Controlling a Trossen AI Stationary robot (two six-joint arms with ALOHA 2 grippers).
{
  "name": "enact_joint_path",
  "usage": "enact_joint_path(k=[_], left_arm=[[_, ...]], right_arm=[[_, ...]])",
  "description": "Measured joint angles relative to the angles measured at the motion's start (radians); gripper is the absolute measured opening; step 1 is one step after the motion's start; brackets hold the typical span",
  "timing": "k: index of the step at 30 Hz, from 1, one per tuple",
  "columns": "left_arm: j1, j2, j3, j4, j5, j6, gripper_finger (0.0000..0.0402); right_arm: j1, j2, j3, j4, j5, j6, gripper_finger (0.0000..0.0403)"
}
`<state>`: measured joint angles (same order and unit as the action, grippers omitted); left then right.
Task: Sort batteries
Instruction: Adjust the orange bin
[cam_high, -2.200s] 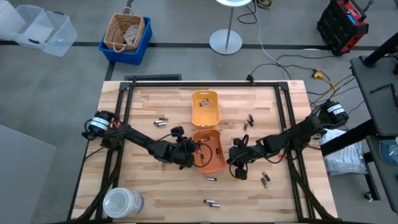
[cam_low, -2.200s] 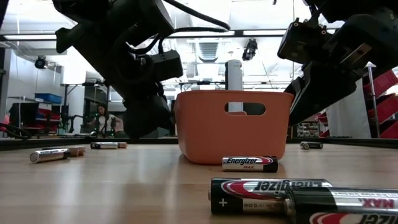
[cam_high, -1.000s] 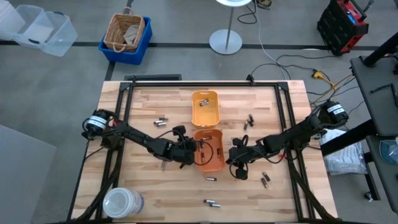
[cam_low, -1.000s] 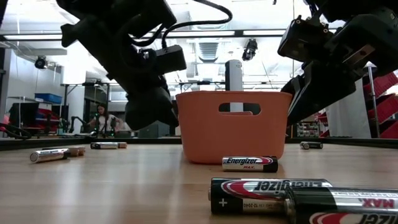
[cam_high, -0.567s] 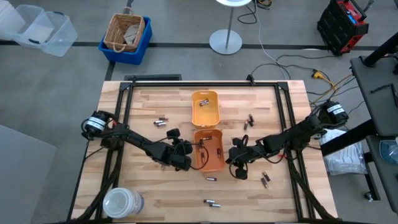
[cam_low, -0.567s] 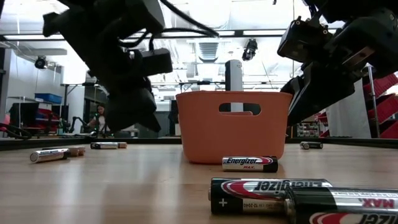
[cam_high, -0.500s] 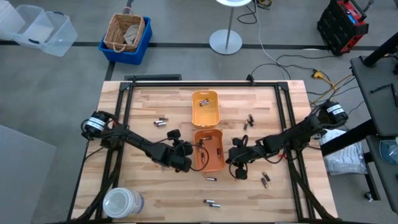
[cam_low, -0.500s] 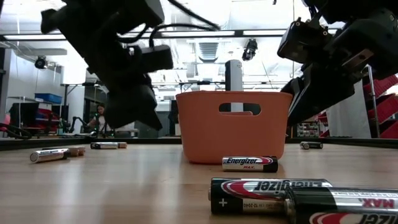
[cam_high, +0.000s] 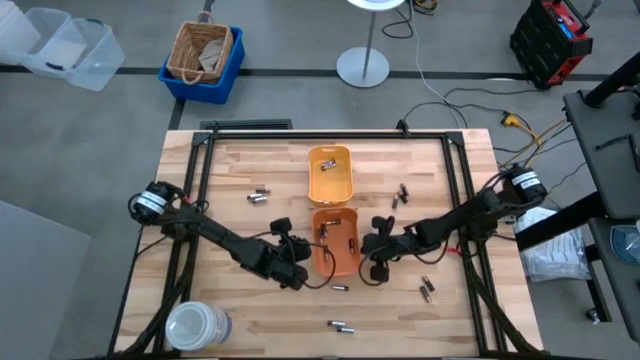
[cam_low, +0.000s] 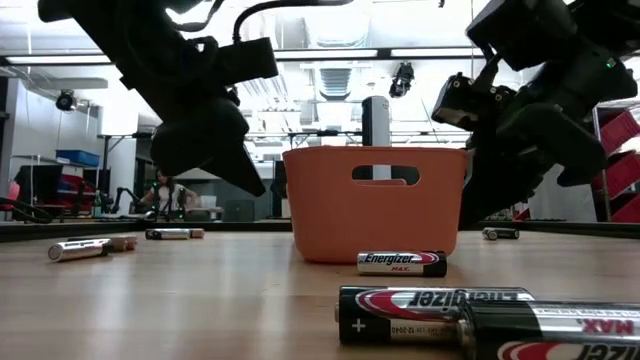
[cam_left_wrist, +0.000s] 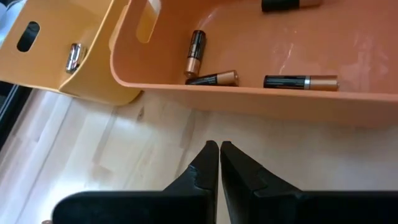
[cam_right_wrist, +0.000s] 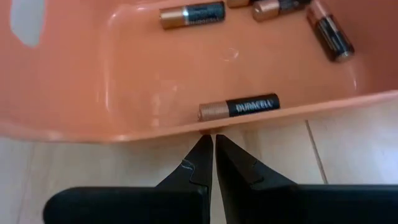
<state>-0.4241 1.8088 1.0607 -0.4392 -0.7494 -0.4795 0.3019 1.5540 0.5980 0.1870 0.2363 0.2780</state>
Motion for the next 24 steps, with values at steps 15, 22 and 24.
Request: enact_joint_path(k=[15, 22, 24], left_arm=[[-0.014, 0.000, 0.000, 0.006, 0.026, -0.071, 0.0000], [-0.019, 0.001, 0.000, 0.017, 0.029, -0.088, 0.0000], [-0.020, 0.001, 0.000, 0.017, 0.029, -0.089, 0.0000]], right_arm=[[-0.028, 0.012, 0.000, 0.031, 0.025, -0.034, 0.0012], [-0.066, 0.012, 0.000, 0.036, 0.026, -0.069, 0.0012], [-0.066, 0.012, 0.000, 0.036, 0.025, -0.069, 0.0012]])
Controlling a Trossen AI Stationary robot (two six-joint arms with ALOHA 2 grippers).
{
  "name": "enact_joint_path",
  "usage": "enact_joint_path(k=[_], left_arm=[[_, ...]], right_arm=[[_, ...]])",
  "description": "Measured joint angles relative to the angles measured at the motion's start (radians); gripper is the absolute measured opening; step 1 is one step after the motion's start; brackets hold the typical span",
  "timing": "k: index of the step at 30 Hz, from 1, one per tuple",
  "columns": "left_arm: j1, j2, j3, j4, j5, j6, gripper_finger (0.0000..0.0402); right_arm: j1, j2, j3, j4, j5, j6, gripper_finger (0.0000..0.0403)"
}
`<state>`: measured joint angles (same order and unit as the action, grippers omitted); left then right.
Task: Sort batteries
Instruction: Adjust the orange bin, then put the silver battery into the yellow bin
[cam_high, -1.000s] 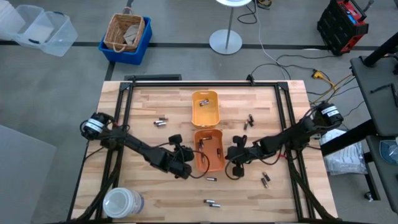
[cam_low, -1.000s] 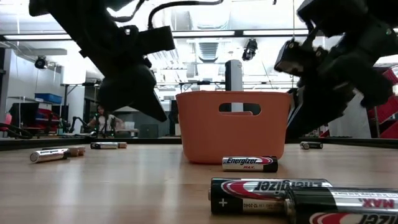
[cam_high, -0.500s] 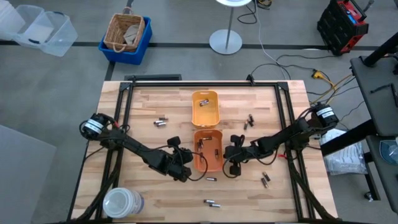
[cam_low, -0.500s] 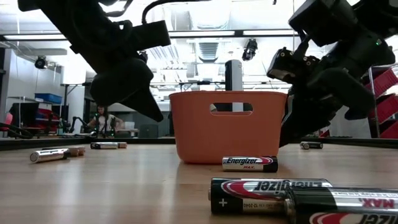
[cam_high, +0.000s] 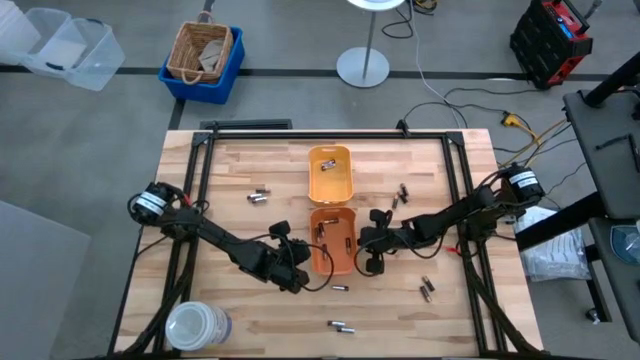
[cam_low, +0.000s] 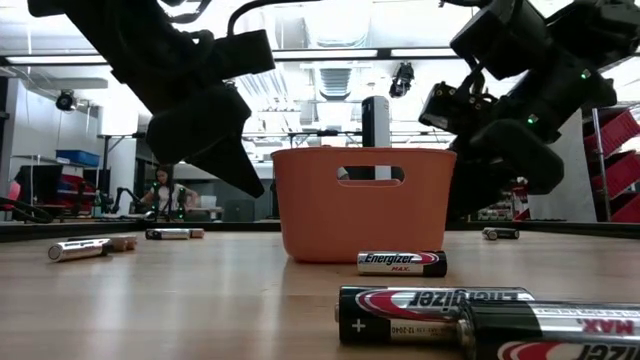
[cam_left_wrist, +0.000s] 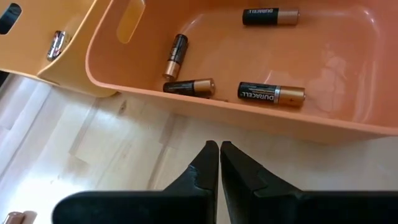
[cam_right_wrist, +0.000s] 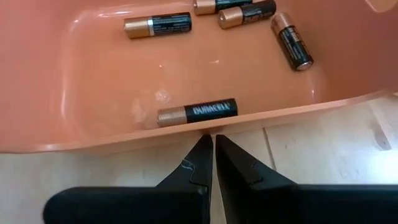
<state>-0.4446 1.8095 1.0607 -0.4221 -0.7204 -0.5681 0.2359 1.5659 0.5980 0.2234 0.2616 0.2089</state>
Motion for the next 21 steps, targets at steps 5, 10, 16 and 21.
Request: enact_joint_path(k=[5, 10, 16, 21], left_arm=[[0.000, 0.000, 0.000, 0.000, 0.000, 0.000, 0.0000], [-0.009, 0.000, 0.000, -0.020, 0.012, -0.019, 0.0000], [-0.076, -0.010, 0.009, -0.039, 0.097, -0.052, 0.0000], [-0.161, -0.010, 0.073, -0.033, 0.101, -0.052, 0.0000]], right_arm=[[0.003, 0.000, 0.000, 0.003, -0.007, 0.000, 0.0012], [0.003, -0.001, 0.000, -0.026, -0.007, 0.012, 0.0012], [0.003, -0.009, 0.003, -0.157, 0.006, 0.061, 0.0012], [0.004, -0.034, 0.003, -0.226, 0.025, 0.106, 0.0012]])
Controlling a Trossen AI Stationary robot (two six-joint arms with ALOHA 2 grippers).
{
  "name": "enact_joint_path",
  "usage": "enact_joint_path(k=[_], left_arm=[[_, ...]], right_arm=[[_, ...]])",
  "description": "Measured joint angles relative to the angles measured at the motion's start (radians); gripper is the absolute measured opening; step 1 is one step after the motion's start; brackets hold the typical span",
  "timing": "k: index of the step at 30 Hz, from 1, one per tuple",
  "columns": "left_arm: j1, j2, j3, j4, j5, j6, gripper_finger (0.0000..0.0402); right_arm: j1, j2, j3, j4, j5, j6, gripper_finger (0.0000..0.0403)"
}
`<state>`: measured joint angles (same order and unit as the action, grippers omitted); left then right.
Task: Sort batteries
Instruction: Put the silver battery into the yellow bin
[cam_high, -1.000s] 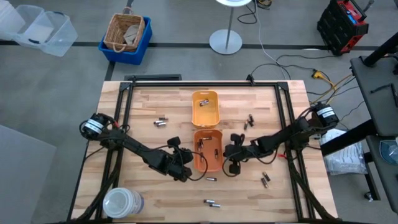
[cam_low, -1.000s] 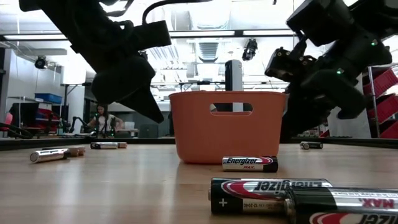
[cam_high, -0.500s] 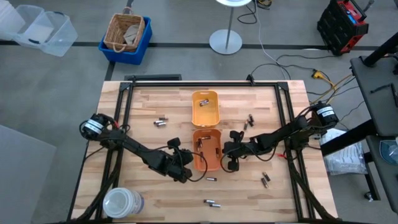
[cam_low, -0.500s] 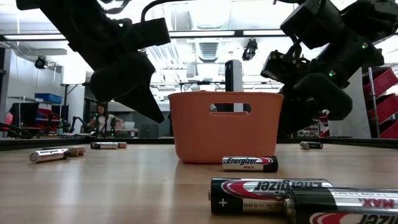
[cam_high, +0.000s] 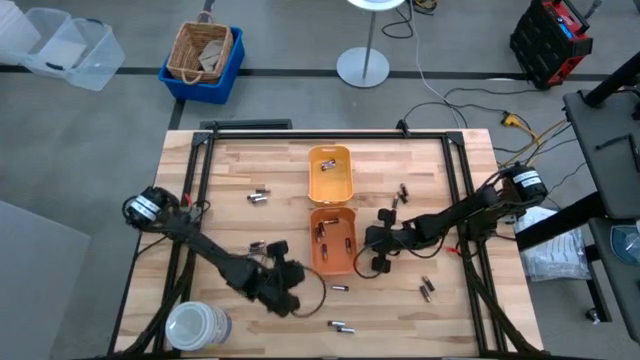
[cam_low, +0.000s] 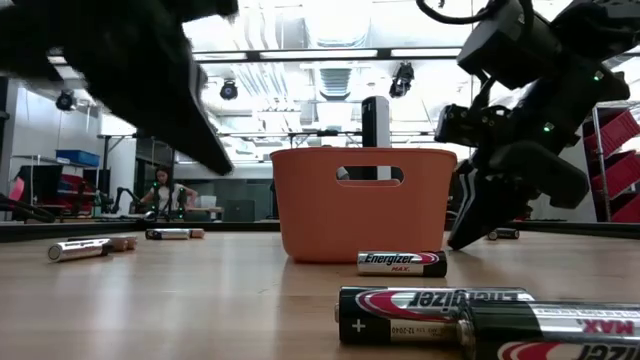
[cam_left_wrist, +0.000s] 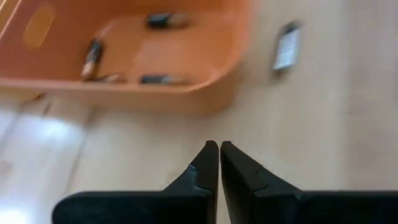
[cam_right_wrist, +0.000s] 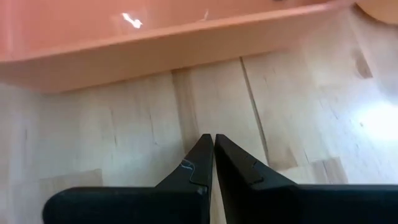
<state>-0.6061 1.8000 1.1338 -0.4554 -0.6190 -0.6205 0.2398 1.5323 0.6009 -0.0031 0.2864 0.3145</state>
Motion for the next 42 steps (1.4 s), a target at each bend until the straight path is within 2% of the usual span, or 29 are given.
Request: enact_joint_path(k=[6, 16, 20, 34, 42], left_arm=[[-0.053, 0.040, 0.107, 0.053, -0.051, 0.038, 0.0000], [-0.060, 0.259, 0.319, 0.051, -0.094, 0.204, 0.0000], [-0.060, 0.321, 0.387, -0.009, -0.113, 0.217, 0.0000], [-0.030, 0.391, 0.410, 0.071, -0.150, 0.213, 0.0002], [-0.025, 0.427, 0.410, 0.094, -0.125, 0.220, 0.0049]], right_arm=[[0.011, -0.082, -0.003, -0.015, 0.004, 0.007, 0.0012], [0.081, -0.275, -0.004, -0.038, 0.003, 0.000, 0.0012], [0.102, -0.331, -0.004, -0.045, 0.003, 0.000, 0.0012], [0.120, -0.354, -0.006, -0.054, 0.003, -0.013, 0.0012], [0.120, -0.353, -0.006, -0.056, 0.003, -0.012, 0.0012]])
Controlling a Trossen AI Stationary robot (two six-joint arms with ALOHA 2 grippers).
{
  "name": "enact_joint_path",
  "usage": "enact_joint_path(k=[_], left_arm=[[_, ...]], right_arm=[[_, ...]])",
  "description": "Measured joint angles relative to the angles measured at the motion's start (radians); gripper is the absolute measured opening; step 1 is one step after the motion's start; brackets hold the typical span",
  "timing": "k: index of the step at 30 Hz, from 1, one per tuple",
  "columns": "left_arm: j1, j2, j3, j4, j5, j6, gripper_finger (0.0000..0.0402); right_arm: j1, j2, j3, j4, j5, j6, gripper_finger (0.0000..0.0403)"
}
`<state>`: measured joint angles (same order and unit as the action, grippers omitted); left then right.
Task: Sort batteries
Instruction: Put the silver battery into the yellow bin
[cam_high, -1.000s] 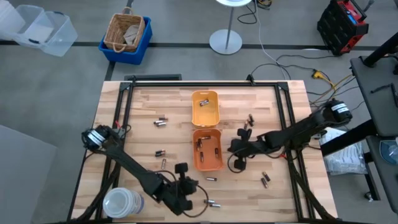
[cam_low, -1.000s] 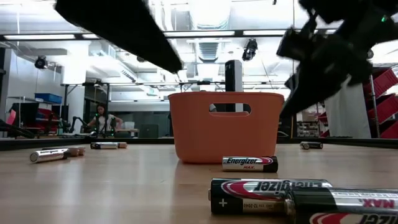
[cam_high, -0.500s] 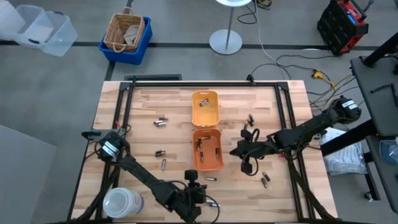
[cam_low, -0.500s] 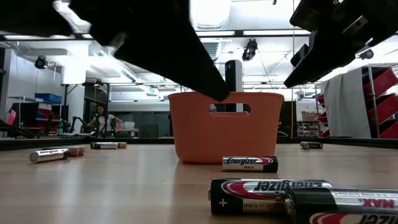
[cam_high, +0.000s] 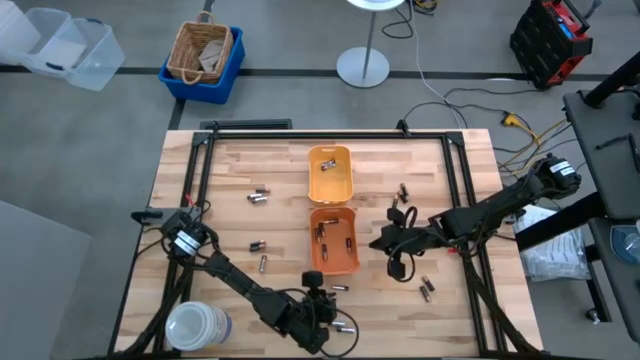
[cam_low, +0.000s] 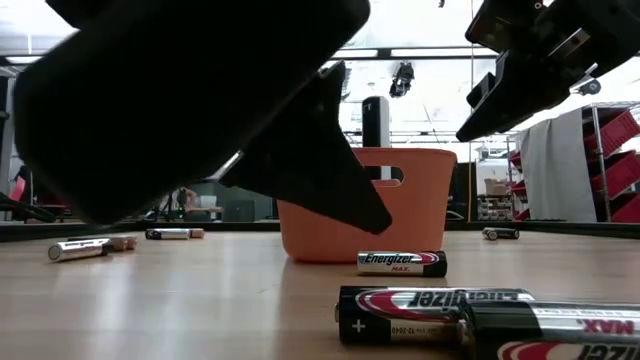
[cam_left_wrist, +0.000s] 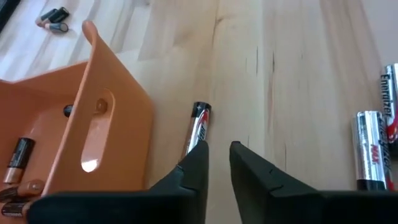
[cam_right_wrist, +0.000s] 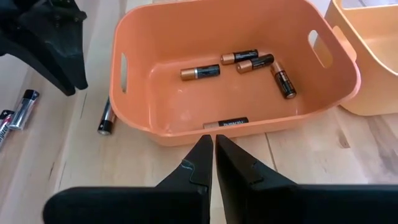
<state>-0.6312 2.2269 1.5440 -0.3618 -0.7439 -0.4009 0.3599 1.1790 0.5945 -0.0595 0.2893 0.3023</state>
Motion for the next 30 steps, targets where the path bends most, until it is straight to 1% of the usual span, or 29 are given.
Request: enact_joint_path(k=[7, 13, 17, 27, 30], left_arm=[[0.000, 0.006, 0.000, -0.002, 0.002, 0.000, 0.0096], [0.004, 0.006, -0.009, -0.005, 0.003, 0.001, 0.0123], [0.016, 0.008, -0.027, -0.008, 0.001, 0.001, 0.0128], [0.029, 0.011, -0.027, 0.006, -0.006, 0.026, 0.0128], [0.030, 0.013, -0.027, 0.007, 0.007, 0.026, 0.0128]], right_arm=[[0.000, 0.000, 0.000, -0.002, 0.000, 0.000, 0.0012], [0.000, 0.000, 0.000, -0.003, 0.000, 0.002, 0.0012], [0.000, 0.000, 0.000, -0.004, 0.000, 0.003, 0.0012], [0.000, 0.000, 0.000, -0.006, 0.000, 0.004, 0.0012], [0.000, 0.000, 0.000, -0.007, 0.000, 0.004, 0.0012]])
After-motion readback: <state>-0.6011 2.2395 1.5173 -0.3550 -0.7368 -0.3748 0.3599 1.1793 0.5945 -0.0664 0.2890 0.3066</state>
